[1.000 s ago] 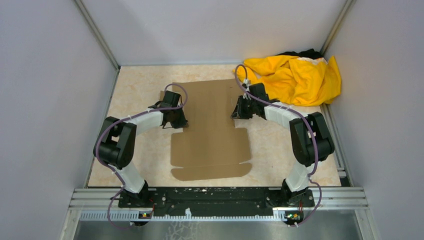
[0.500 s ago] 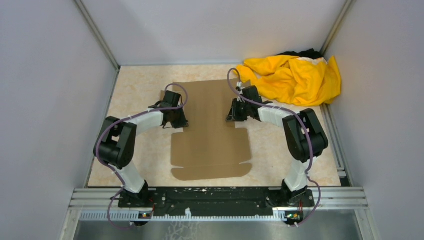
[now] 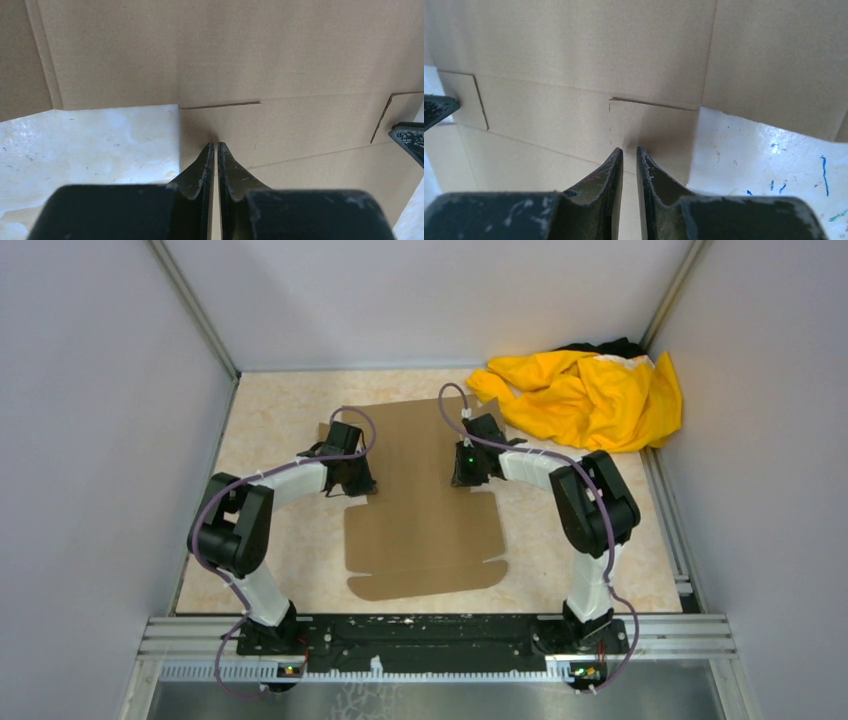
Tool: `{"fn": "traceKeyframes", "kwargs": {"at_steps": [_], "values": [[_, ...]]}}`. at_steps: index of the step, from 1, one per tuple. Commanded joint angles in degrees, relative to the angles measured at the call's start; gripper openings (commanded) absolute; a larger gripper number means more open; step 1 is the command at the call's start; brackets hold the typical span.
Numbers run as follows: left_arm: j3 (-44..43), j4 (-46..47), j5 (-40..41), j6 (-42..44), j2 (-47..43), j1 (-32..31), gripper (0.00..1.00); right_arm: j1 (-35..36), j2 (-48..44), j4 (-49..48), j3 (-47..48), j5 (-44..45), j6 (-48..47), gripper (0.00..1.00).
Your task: Fold the paper box
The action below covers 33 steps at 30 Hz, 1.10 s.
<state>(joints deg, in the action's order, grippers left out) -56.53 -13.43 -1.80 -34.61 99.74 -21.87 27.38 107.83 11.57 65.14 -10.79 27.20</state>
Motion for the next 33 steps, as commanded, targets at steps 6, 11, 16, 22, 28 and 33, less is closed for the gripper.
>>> {"fn": "traceKeyframes", "kwargs": {"at_steps": [6,11,16,22,28,33], "values": [[4.0,-2.9,-0.3,1.5,2.9,-0.8,0.12,6.1,6.5,12.8,2.8,18.3,-2.7,0.18],[5.6,-3.4,-0.8,1.4,1.0,-0.8,0.12,6.6,5.3,15.6,4.4,15.6,-2.6,0.2],[8.0,-3.3,-0.2,0.7,-1.5,-0.8,0.12,8.7,3.4,15.4,1.1,15.8,-1.5,0.2],[10.1,-4.3,0.8,-0.2,-4.3,-1.9,0.12,12.6,0.9,13.6,-3.4,15.7,1.1,0.19],[11.5,-6.9,3.5,-0.7,-8.0,-2.8,0.12,17.5,-0.7,13.4,-5.3,15.4,4.4,0.19],[14.3,-9.4,4.3,-2.4,-13.2,-4.9,0.13,20.4,-3.5,13.4,-8.3,15.9,7.3,0.19]]}}
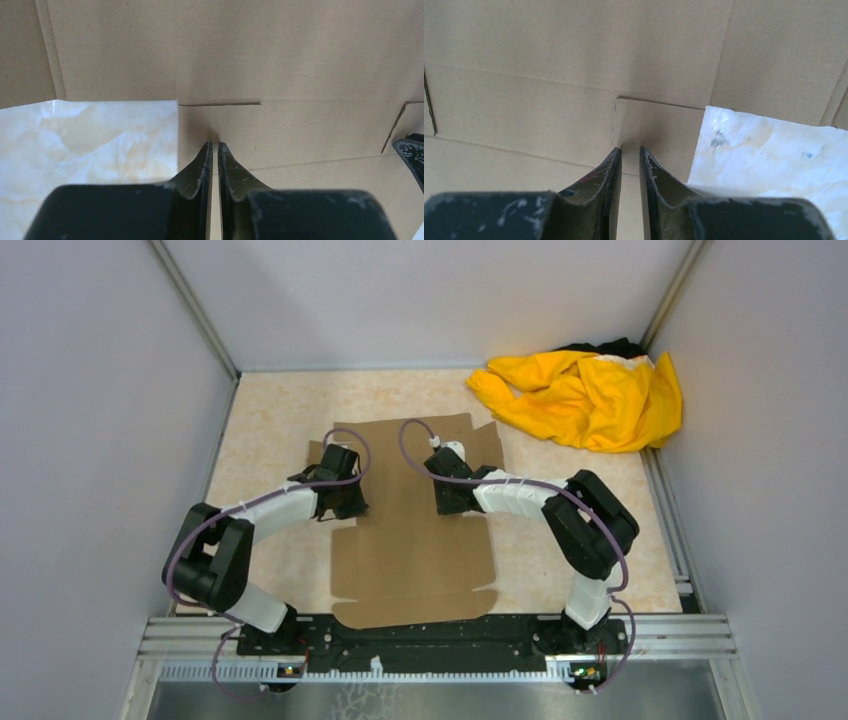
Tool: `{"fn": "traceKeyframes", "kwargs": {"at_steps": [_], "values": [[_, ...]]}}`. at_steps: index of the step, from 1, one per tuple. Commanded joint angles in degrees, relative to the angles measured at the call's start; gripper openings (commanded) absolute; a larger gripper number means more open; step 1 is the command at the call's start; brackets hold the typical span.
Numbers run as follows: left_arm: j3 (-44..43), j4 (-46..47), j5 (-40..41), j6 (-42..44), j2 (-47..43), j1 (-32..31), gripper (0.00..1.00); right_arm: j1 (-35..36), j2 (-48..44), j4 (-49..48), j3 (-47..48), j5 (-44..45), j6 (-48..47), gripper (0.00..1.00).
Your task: Fold the paper box
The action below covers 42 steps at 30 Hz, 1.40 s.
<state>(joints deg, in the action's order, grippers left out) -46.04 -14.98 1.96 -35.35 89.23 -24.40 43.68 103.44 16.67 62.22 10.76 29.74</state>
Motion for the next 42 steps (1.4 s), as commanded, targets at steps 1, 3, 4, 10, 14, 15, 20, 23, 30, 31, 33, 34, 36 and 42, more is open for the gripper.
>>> {"fn": "traceKeyframes", "kwargs": {"at_steps": [1,3,4,10,14,15,20,23,30,31,33,34,36,42], "values": [[4.6,-8.1,0.5,-1.9,-4.3,-2.7,0.13,4.5,0.0,8.2,-6.1,-5.6,5.2,0.19],[5.8,-8.5,0.2,-2.4,-6.5,-3.0,0.13,5.2,-2.2,8.6,-7.1,-5.7,6.0,0.19],[6.1,-8.8,0.2,-2.5,-7.4,-3.1,0.13,5.4,-3.1,9.2,-7.2,-5.7,6.1,0.2],[-4.7,-16.0,2.9,0.7,-10.5,-2.5,0.33,4.3,-10.2,17.0,2.0,-4.9,2.0,0.44],[-15.3,-18.1,1.4,3.6,-10.6,0.5,0.51,-1.1,-13.3,19.0,12.5,-11.9,-3.4,0.61],[-19.0,-18.3,0.5,4.7,-10.2,1.6,0.55,-3.3,-13.9,18.5,15.0,-15.0,-4.5,0.66],[-29.5,-17.6,-4.0,7.3,-4.9,11.9,0.63,-16.9,-9.8,18.2,23.8,-25.3,-8.9,0.69],[-33.6,-16.5,-4.2,8.2,1.4,16.6,0.57,-23.7,-2.7,19.5,30.1,-29.5,-11.3,0.58],[-40.5,-14.0,-5.4,7.7,15.6,24.0,0.06,-31.2,12.6,20.6,43.4,-34.0,-15.5,0.39],[-41.7,-14.0,-5.3,7.7,17.2,25.3,0.02,-31.8,14.5,20.7,45.0,-34.1,-15.4,0.38],[-44.0,-14.5,-4.0,8.2,20.1,26.3,0.0,-32.6,17.7,21.5,48.8,-33.0,-15.7,0.38],[-45.0,-14.7,-3.0,8.4,21.2,26.5,0.0,-32.7,19.4,22.2,50.5,-32.1,-16.1,0.38],[-46.3,-14.9,0.2,9.2,23.0,26.6,0.0,-32.9,22.6,24.1,53.8,-30.0,-17.1,0.37],[-47.9,-14.7,4.6,11.0,26.4,26.8,0.0,-32.9,28.5,24.9,56.9,-26.5,-17.1,0.29]]}}
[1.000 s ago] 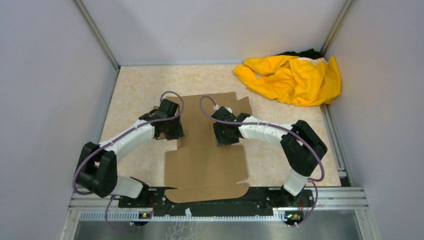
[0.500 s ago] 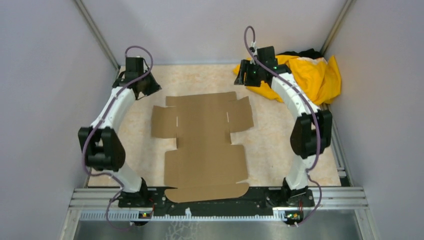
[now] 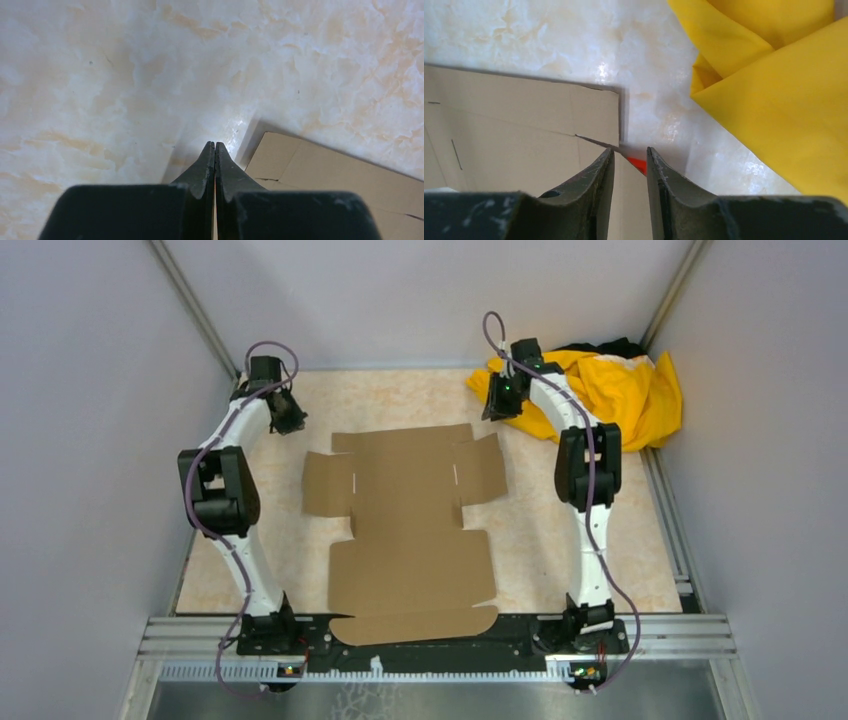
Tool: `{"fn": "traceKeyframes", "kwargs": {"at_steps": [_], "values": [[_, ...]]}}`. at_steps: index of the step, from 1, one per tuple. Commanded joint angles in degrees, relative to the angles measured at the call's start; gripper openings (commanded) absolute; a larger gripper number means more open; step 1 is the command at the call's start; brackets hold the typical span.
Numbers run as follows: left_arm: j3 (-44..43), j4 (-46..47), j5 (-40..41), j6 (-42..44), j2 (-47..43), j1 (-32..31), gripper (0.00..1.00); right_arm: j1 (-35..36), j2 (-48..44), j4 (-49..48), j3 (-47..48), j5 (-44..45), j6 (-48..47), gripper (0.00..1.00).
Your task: Fold the paper box
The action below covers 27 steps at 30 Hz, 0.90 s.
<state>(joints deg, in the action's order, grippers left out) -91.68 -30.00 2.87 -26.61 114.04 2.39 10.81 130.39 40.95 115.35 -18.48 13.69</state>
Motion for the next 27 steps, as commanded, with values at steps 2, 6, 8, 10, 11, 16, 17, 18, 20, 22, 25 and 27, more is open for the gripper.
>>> {"fn": "traceKeyframes", "kwargs": {"at_steps": [2,6,8,10,11,16,17,18,20,22,25,27], "values": [[-2.8,0.4,4.5,3.0,2.9,0.0,0.0,0.1,2.5,0.5,3.9,3.8,-1.0,0.18],[-4.4,-0.7,5.6,3.8,5.8,0.0,0.0,0.8,4.2,0.4,4.3,5.2,-1.3,0.07],[-4.3,-0.8,5.8,4.1,6.6,-0.1,0.0,1.4,4.8,0.4,4.7,6.0,-1.6,0.08],[-4.0,-0.7,5.5,4.2,7.2,-0.2,0.0,2.1,5.5,0.7,5.3,6.7,-1.9,0.08],[-3.9,-0.8,5.5,4.3,7.5,-0.3,0.0,2.5,5.9,0.9,5.5,7.2,-2.0,0.08],[-4.4,-0.8,5.2,5.1,9.2,-1.7,0.0,4.4,7.2,1.2,6.2,9.4,-2.3,0.07],[-4.5,-0.8,5.1,5.2,9.5,-1.9,0.0,4.8,7.4,1.3,6.4,9.8,-2.4,0.08],[-4.6,-0.8,5.0,5.2,9.7,-2.1,0.0,5.2,7.6,1.4,6.5,10.3,-2.5,0.07],[-4.7,-0.8,4.8,5.3,10.1,-2.2,0.0,5.8,8.0,1.6,6.8,10.8,-2.5,0.07],[-4.9,-0.9,4.5,5.4,10.4,-3.6,0.0,6.4,8.4,1.7,7.1,11.1,-2.4,0.07],[-5.5,-1.2,4.2,5.6,11.2,-4.6,0.0,6.8,8.5,1.4,7.2,11.1,-2.1,0.08],[-6.0,-1.4,4.2,5.6,11.6,-5.0,0.0,6.9,8.4,1.3,7.2,11.1,-2.0,0.08]]}}
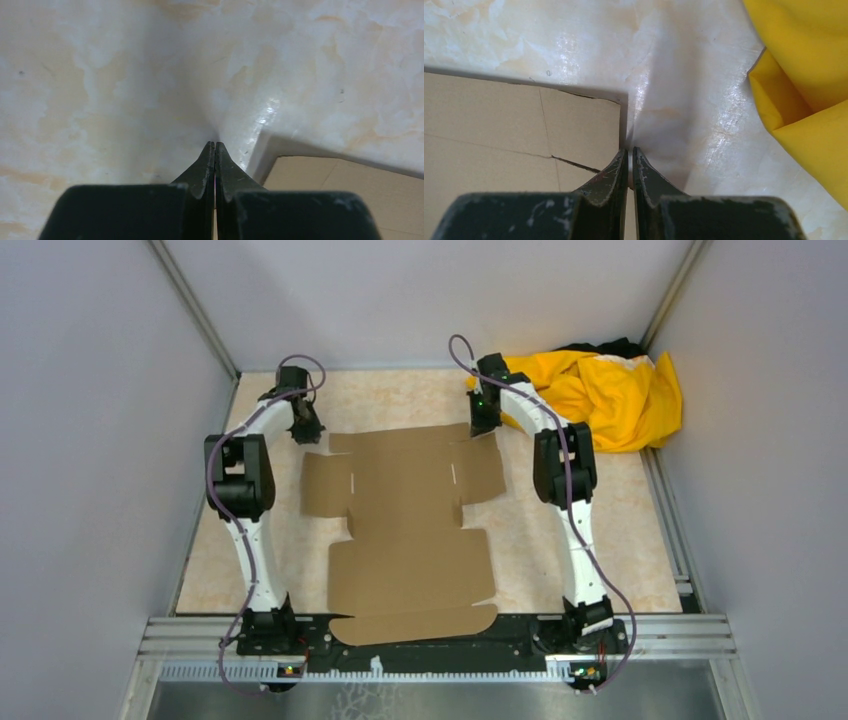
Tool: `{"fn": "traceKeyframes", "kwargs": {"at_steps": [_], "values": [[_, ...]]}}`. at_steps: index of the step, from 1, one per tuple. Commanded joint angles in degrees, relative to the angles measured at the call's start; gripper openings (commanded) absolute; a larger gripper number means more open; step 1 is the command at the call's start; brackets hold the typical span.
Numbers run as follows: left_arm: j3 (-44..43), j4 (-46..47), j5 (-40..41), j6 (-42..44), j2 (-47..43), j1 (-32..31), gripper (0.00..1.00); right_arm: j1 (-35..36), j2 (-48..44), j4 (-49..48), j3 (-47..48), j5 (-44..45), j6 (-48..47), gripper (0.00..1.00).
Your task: Fold the paper box
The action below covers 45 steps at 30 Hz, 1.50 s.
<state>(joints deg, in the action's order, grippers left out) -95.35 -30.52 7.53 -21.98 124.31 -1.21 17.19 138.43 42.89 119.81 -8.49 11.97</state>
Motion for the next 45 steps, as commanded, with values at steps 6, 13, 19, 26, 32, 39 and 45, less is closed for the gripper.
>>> {"fn": "traceKeyframes", "kwargs": {"at_steps": [6,13,19,26,32,39,45], "values": [[-3.0,-0.5,-1.4,0.8,0.9,-2.2,0.0,0.5,-0.7,-1.0,2.2,1.1,-0.3,0.08],[-3.6,-0.2,-3.5,0.1,0.1,-3.2,0.0,0.8,-1.2,-1.9,1.7,-0.3,-0.1,0.07],[-4.1,0.0,-5.0,-0.2,-0.5,-3.7,0.0,1.2,-2.2,-2.7,1.1,-1.2,-0.2,0.07],[-4.9,0.0,-5.9,-0.9,-0.8,-4.7,0.0,1.5,-4.0,-4.2,-1.0,-1.8,-0.3,0.07],[-5.5,-0.2,-6.8,-1.6,-1.1,-5.3,0.0,1.7,-5.0,-4.8,-2.3,-2.1,-0.4,0.07],[-6.7,-0.3,-7.3,-2.3,-0.9,-6.9,0.0,2.2,-5.0,-4.7,-2.4,-2.1,-0.3,0.07],[-7.7,-0.6,-7.2,-2.7,-0.5,-8.5,0.0,2.4,-4.9,-4.5,-2.3,-2.1,-0.4,0.07]]}}
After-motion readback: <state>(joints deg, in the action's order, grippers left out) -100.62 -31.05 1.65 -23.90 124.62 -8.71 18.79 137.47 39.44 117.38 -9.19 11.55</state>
